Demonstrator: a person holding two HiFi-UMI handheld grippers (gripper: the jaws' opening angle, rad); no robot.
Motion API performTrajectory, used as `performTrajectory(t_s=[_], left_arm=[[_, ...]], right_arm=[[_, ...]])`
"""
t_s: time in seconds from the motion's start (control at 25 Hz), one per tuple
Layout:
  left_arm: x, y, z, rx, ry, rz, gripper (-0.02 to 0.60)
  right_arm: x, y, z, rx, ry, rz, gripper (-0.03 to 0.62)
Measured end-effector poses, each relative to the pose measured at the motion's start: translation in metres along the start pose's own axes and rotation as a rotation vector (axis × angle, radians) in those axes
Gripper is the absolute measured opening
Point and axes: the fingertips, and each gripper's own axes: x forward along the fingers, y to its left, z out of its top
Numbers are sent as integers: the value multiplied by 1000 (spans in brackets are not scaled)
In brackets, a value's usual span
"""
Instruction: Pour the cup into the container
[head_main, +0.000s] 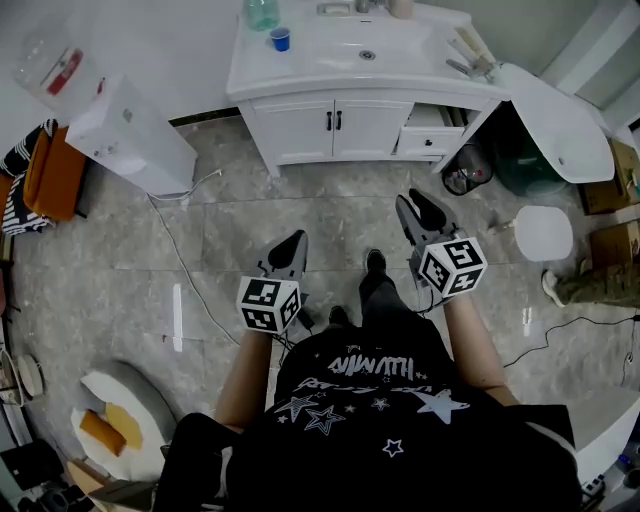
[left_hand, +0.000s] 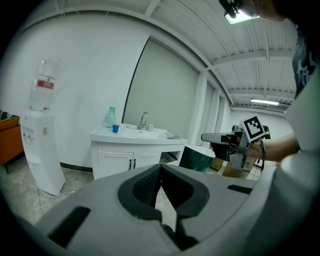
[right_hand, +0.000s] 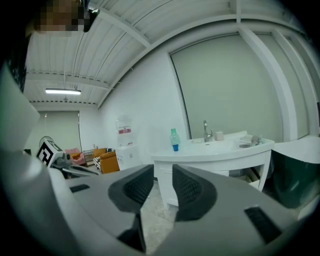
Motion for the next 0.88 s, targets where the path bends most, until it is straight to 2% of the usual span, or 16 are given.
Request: performTrajectory(t_s=[0.32, 0.68, 0.88], left_arm=[[7, 33, 17, 0, -22, 73, 9], [89, 75, 60, -26, -29, 134, 9], [137, 101, 95, -86, -66, 190, 9]], right_arm=[[52, 1, 12, -72, -3, 84, 202], [145, -63, 28, -43, 24, 157, 324], [202, -103, 46, -50, 44, 206, 360]])
